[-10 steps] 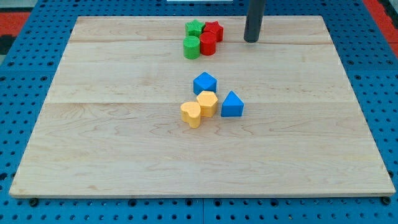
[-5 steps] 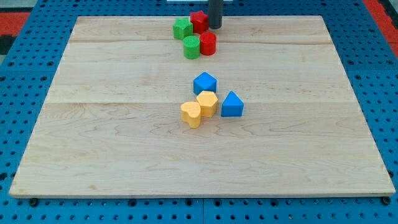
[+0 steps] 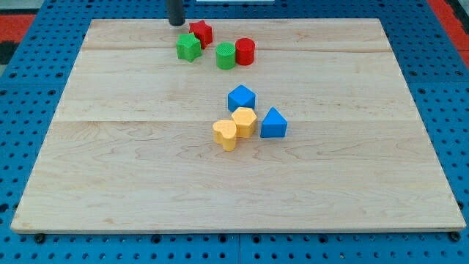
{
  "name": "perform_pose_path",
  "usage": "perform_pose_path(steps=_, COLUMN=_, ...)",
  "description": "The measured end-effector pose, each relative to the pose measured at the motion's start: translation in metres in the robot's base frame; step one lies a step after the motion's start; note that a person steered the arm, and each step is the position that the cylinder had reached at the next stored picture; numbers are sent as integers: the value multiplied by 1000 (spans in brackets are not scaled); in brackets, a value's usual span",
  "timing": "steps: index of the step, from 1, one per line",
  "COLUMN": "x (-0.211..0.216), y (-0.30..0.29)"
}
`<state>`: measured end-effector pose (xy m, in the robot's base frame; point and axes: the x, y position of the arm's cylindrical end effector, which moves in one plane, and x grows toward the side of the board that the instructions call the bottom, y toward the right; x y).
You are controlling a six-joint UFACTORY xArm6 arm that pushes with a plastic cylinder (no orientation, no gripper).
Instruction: Move the red star to the top left of the board
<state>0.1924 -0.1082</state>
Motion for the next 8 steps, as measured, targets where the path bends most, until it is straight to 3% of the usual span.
perform_pose_path(steps=1, x=0, y=17)
perform_pose_path(steps=3, x=0, y=113)
perform_pose_path(steps=4, x=9, y=106)
perform_pose_path(steps=7, x=44, y=-23)
perform_pose_path(steps=8, x=47, y=-23)
